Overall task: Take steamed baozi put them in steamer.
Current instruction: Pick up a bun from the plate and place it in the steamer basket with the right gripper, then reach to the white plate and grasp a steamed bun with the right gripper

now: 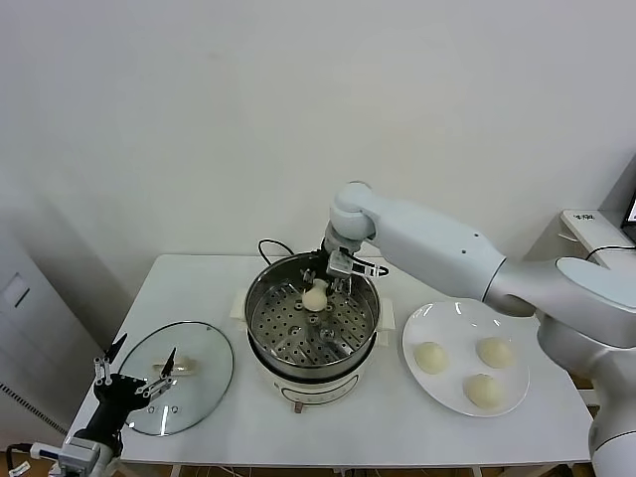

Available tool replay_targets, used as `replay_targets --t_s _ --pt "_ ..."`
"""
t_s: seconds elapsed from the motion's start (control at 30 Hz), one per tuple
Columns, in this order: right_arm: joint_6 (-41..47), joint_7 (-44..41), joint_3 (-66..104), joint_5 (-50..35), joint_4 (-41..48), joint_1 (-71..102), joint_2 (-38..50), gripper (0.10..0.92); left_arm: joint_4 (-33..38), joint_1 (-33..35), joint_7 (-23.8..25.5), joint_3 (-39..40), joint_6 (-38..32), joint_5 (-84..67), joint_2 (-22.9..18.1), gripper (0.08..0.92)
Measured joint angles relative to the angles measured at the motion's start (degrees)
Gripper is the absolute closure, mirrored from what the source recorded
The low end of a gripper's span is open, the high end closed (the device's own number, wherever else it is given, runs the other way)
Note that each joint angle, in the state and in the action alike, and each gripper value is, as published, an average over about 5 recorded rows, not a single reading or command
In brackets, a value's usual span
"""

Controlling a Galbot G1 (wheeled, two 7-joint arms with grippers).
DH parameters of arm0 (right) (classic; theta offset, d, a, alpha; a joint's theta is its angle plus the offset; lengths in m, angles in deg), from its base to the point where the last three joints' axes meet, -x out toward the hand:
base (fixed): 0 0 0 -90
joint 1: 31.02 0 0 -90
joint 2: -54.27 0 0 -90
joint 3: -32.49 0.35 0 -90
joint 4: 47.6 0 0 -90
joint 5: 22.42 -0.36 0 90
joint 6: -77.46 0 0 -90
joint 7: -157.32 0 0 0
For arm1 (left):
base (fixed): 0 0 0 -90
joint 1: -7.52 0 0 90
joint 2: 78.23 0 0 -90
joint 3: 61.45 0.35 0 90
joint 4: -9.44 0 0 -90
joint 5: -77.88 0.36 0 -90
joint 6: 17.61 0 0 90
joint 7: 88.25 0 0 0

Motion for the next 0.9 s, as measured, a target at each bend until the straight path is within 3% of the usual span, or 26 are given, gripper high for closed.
replay_targets --t_s 0.3,0.47,0.7,0.9 --pt "0.16 -0.69 0.81 -2.78 -0.14 -3.01 0.56 0.218 -0.17 0.03 -0.01 0.3 0.0 0.22 -0.01 0.177" --pt "6.37 -1.2 -2.35 -12.27 -0.01 -8.43 3.42 0.203 -0.16 0.25 0.0 0.07 -0.19 0.16 -0.03 0.177" --pt "22.05 -2.68 -12.31 -30.76 1.98 -17.56 10.0 0.203 0.05 0.2 0.0 -0.14 -0.23 -0.09 0.16 0.177" --pt "32.37 -3.41 -17.58 -38.89 2.12 -19.35 16.99 0.203 0.47 -0.01 -0.02 0.13 -0.19 -0.09 -0.31 0.177"
